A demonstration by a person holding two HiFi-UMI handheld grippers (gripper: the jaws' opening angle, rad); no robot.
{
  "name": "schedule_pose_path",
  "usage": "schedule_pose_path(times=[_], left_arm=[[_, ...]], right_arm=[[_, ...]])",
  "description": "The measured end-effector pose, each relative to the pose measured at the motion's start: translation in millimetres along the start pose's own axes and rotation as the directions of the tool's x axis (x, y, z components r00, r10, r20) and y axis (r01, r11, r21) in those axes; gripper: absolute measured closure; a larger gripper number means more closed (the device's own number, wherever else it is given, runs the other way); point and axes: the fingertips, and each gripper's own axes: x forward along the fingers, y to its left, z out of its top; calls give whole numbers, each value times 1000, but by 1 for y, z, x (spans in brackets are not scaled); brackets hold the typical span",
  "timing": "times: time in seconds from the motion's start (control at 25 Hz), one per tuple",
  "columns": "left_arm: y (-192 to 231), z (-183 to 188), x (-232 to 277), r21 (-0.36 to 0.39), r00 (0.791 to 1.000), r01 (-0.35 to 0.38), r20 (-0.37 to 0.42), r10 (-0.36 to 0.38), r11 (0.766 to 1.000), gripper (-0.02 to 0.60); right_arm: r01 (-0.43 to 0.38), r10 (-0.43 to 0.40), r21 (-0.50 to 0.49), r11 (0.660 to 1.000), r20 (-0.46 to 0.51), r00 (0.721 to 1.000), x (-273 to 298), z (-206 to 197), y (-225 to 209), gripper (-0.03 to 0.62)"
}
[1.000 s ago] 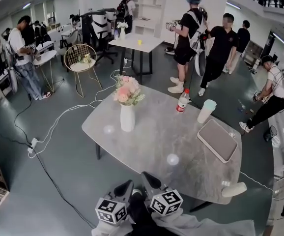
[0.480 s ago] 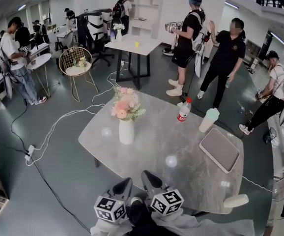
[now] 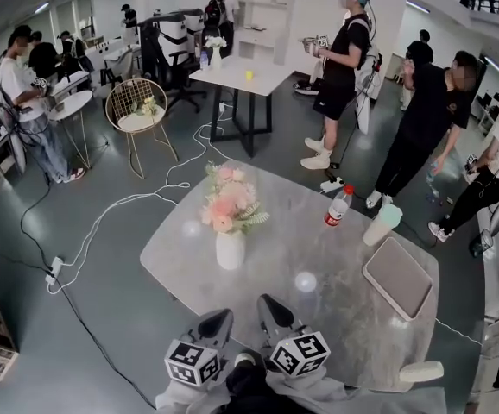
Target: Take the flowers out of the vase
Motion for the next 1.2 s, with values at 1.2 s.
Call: schedule_pose_path(times=[1.2], left_arm=[[42,63,75,16,996,94,-7,-94,995,578]], right_arm=[[-60,60,-49,997,-5,998,81,41,-28,577]])
